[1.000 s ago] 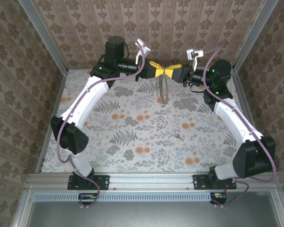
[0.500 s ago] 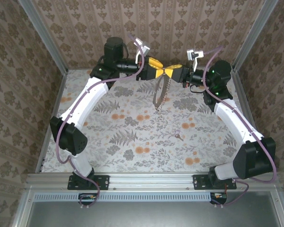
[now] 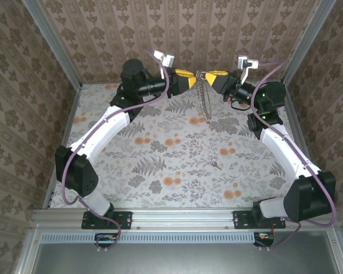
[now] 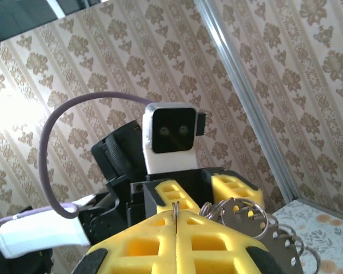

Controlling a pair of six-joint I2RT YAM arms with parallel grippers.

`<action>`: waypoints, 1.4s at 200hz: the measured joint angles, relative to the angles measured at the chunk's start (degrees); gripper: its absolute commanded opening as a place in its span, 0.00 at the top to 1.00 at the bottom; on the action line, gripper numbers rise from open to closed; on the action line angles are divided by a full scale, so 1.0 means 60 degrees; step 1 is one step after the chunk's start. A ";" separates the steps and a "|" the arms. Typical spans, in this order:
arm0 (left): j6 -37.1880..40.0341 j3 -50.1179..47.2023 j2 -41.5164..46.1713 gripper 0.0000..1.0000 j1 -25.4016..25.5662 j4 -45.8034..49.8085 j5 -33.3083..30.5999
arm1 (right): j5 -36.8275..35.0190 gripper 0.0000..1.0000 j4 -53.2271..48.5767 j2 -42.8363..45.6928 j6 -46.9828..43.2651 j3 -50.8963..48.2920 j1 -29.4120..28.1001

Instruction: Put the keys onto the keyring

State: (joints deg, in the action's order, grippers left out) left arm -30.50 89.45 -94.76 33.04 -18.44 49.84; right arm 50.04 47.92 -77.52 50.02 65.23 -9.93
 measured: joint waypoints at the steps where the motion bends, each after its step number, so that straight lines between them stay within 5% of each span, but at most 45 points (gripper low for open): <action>1: 0.0000 -0.0004 0.0000 0.66 0.0007 -0.0018 -0.0007 | -0.0025 1.00 0.0025 0.0000 0.0025 -0.0018 0.0000; 83: -0.0528 -0.0645 0.0554 0.60 0.0168 -0.1053 -0.0823 | -0.0707 1.00 0.0790 -0.0007 0.0557 -0.0244 -0.0015; 280: -0.1082 -0.0084 -0.0018 0.67 0.0535 -0.1727 -0.0605 | -0.0801 1.00 0.1275 -0.0229 0.0994 -0.0331 -0.0168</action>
State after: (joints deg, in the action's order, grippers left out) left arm -36.99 88.95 -94.87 36.25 -28.80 46.22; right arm 45.23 55.57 -78.89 55.99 63.24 -10.94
